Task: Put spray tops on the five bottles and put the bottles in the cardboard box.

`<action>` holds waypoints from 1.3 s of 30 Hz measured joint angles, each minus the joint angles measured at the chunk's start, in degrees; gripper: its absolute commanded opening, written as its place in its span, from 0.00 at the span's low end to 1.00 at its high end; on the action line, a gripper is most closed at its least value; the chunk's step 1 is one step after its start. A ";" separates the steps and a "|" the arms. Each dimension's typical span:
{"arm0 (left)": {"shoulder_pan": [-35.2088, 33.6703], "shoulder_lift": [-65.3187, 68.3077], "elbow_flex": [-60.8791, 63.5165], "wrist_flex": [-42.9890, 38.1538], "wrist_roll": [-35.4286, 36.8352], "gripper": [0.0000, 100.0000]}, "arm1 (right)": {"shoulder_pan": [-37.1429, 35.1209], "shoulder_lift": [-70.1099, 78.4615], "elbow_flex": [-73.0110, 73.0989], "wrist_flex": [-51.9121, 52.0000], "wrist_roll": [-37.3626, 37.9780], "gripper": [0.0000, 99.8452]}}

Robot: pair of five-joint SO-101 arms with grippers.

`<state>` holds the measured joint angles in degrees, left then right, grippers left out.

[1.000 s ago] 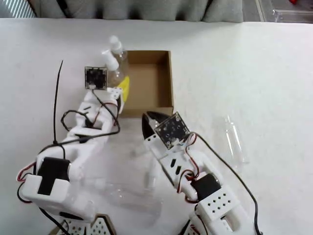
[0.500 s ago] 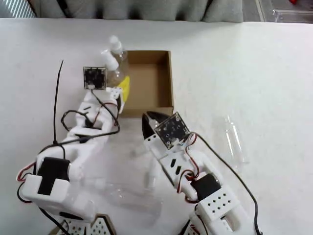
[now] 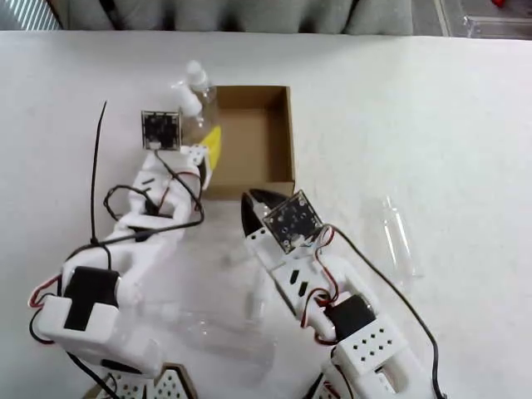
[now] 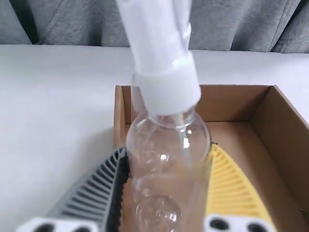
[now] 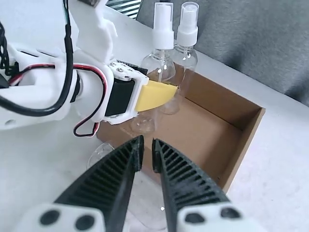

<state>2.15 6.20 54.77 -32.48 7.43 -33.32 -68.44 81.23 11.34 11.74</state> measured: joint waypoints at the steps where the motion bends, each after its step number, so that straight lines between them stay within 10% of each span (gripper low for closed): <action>1: 0.00 0.00 0.00 -0.35 0.00 0.18 | 0.00 0.00 0.00 0.00 0.00 0.02; 39: -1.14 5.89 -5.80 -0.44 0.00 0.28 | 0.00 0.00 0.00 0.00 0.00 0.02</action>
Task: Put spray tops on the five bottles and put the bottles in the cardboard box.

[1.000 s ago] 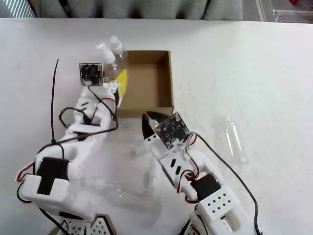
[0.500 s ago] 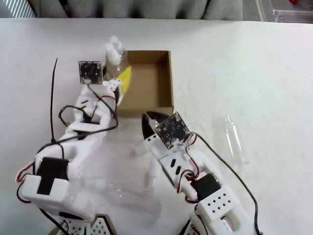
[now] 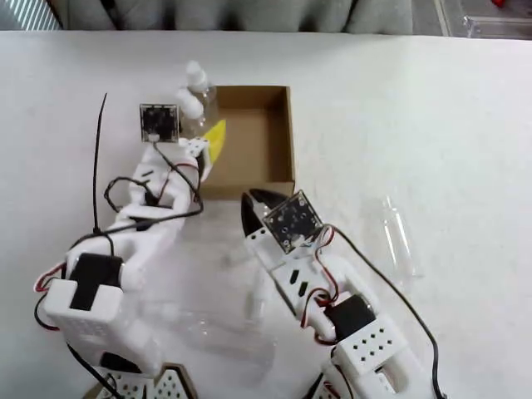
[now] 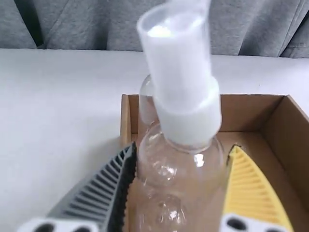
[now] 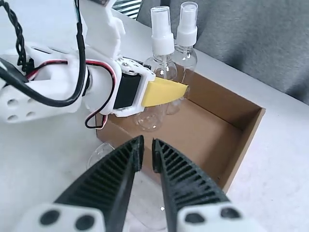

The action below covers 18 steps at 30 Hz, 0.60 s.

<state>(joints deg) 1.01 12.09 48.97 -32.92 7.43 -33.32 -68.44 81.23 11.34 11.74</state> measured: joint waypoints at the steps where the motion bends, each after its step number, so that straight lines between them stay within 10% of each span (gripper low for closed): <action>1: 0.00 0.00 0.00 0.00 0.00 0.28 | 0.00 0.00 0.00 0.00 0.00 0.02; 18: -0.18 -0.44 1.41 -3.60 0.00 0.28 | 0.00 0.00 0.00 0.00 0.00 0.02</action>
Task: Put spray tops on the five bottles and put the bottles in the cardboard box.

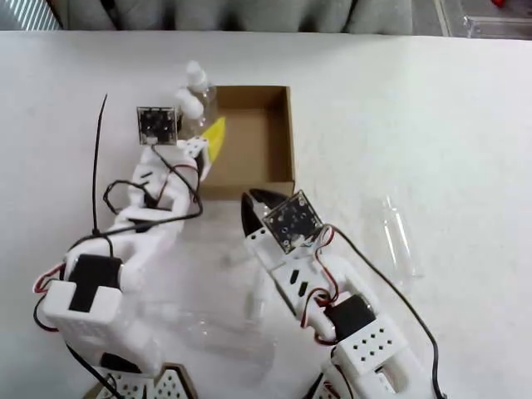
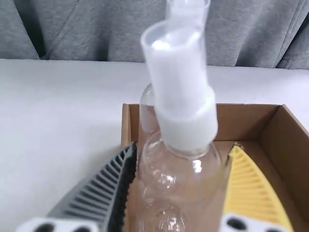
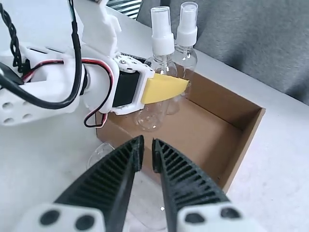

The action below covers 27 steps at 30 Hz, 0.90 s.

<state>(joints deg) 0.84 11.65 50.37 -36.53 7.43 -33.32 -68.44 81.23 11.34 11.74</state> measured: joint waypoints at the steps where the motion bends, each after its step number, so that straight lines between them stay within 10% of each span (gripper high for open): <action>1: 0.00 0.00 0.00 0.00 0.00 0.28 | 0.00 0.00 0.00 0.00 0.00 0.02; 27: -0.53 -32.53 26.37 2.73 -3.52 0.28 | 0.00 0.00 0.00 0.00 0.00 0.02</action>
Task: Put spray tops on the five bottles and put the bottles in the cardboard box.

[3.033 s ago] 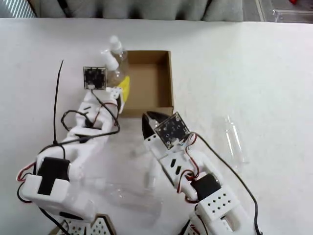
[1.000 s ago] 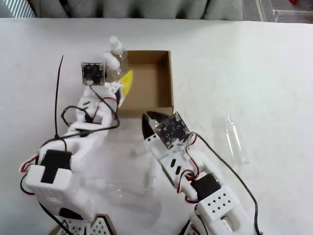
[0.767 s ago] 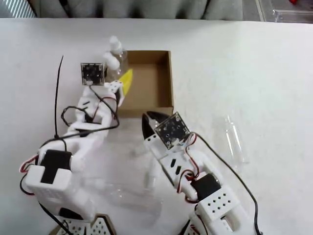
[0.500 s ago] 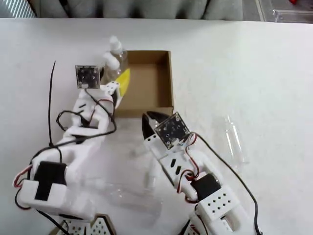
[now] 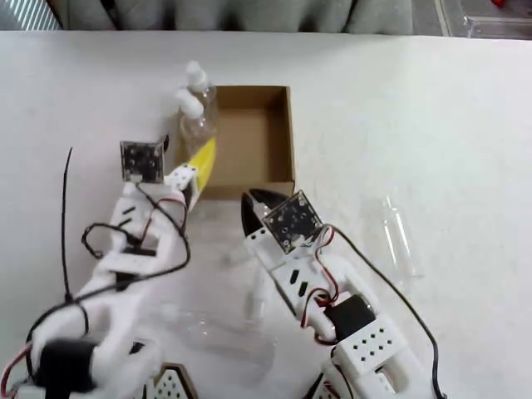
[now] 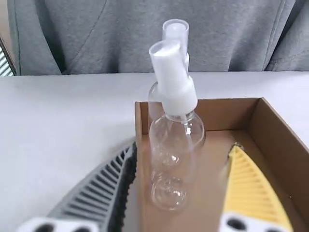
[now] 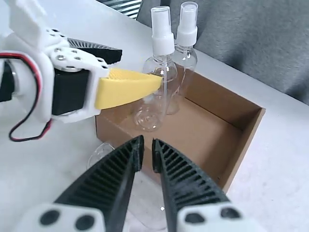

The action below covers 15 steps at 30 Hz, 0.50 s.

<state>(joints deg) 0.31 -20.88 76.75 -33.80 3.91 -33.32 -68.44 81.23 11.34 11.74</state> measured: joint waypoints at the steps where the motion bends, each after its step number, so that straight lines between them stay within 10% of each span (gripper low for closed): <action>1: 0.00 -3.25 1.23 2.11 -0.09 0.28 | 0.00 0.00 0.00 0.00 0.00 0.02; 15: -1.85 -51.52 5.27 63.12 -0.09 0.28 | 0.00 0.00 0.00 0.00 0.00 0.02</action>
<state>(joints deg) -1.54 -72.40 82.02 29.32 3.82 -33.32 -68.44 81.23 11.34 11.74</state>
